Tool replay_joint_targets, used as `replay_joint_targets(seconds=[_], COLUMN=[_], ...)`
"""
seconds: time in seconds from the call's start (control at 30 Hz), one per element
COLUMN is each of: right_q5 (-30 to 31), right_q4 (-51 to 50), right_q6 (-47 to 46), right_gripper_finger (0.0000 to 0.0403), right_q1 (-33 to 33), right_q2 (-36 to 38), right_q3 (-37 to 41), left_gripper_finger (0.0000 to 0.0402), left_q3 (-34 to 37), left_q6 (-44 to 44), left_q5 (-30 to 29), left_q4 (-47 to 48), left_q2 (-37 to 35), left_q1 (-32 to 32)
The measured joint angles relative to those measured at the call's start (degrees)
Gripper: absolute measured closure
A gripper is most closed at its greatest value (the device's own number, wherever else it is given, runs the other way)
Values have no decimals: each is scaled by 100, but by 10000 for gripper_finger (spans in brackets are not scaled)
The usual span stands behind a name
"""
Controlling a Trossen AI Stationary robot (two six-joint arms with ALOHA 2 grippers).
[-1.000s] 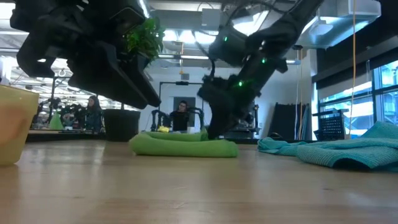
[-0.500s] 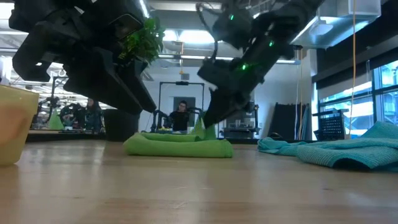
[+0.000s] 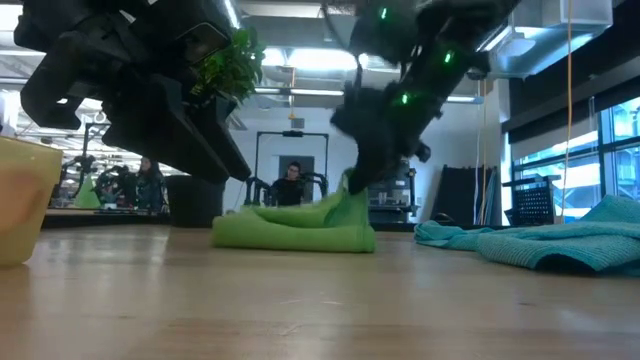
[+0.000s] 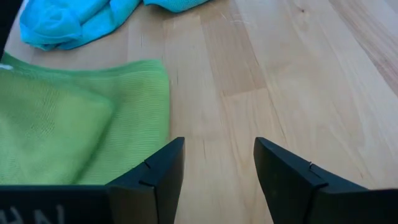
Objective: Fold microfiber towels
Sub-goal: Fold the green microfiber cloth
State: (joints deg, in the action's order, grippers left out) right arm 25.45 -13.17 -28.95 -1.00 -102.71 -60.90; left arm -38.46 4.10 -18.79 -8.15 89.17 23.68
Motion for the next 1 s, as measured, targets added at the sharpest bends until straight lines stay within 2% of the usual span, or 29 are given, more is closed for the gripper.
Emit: replay_joint_targets(seconds=[0.1, 0.27, 0.53, 0.73, 0.87, 1.0], right_q5=[-19, -428, -455, -574, -579, -573], right_q4=[29, 256, 633, 593, 493, 479], right_q6=[53, 138, 456, 549, 546, 546], right_gripper_finger=[398, 384, 304, 241, 222, 218], right_q1=[204, 407, 422, 422, 422, 422], right_q2=[-218, -425, -392, -350, -196, -134], right_q3=[6, 7, 2, 4, 0, 2], left_gripper_finger=[217, 217, 217, 220, 221, 220], left_q3=[0, 0, 0, 0, -4, -4], left_q6=[-4, -3, -2, 26, 5, -453], left_q5=[0, 0, -18, -945, -1008, -941], left_q4=[1, 3, 5, 138, 122, 107], left_q2=[-2, -2, -2, -2, -4, -4], left_q1=[0, -15, -45, -140, -414, -779])
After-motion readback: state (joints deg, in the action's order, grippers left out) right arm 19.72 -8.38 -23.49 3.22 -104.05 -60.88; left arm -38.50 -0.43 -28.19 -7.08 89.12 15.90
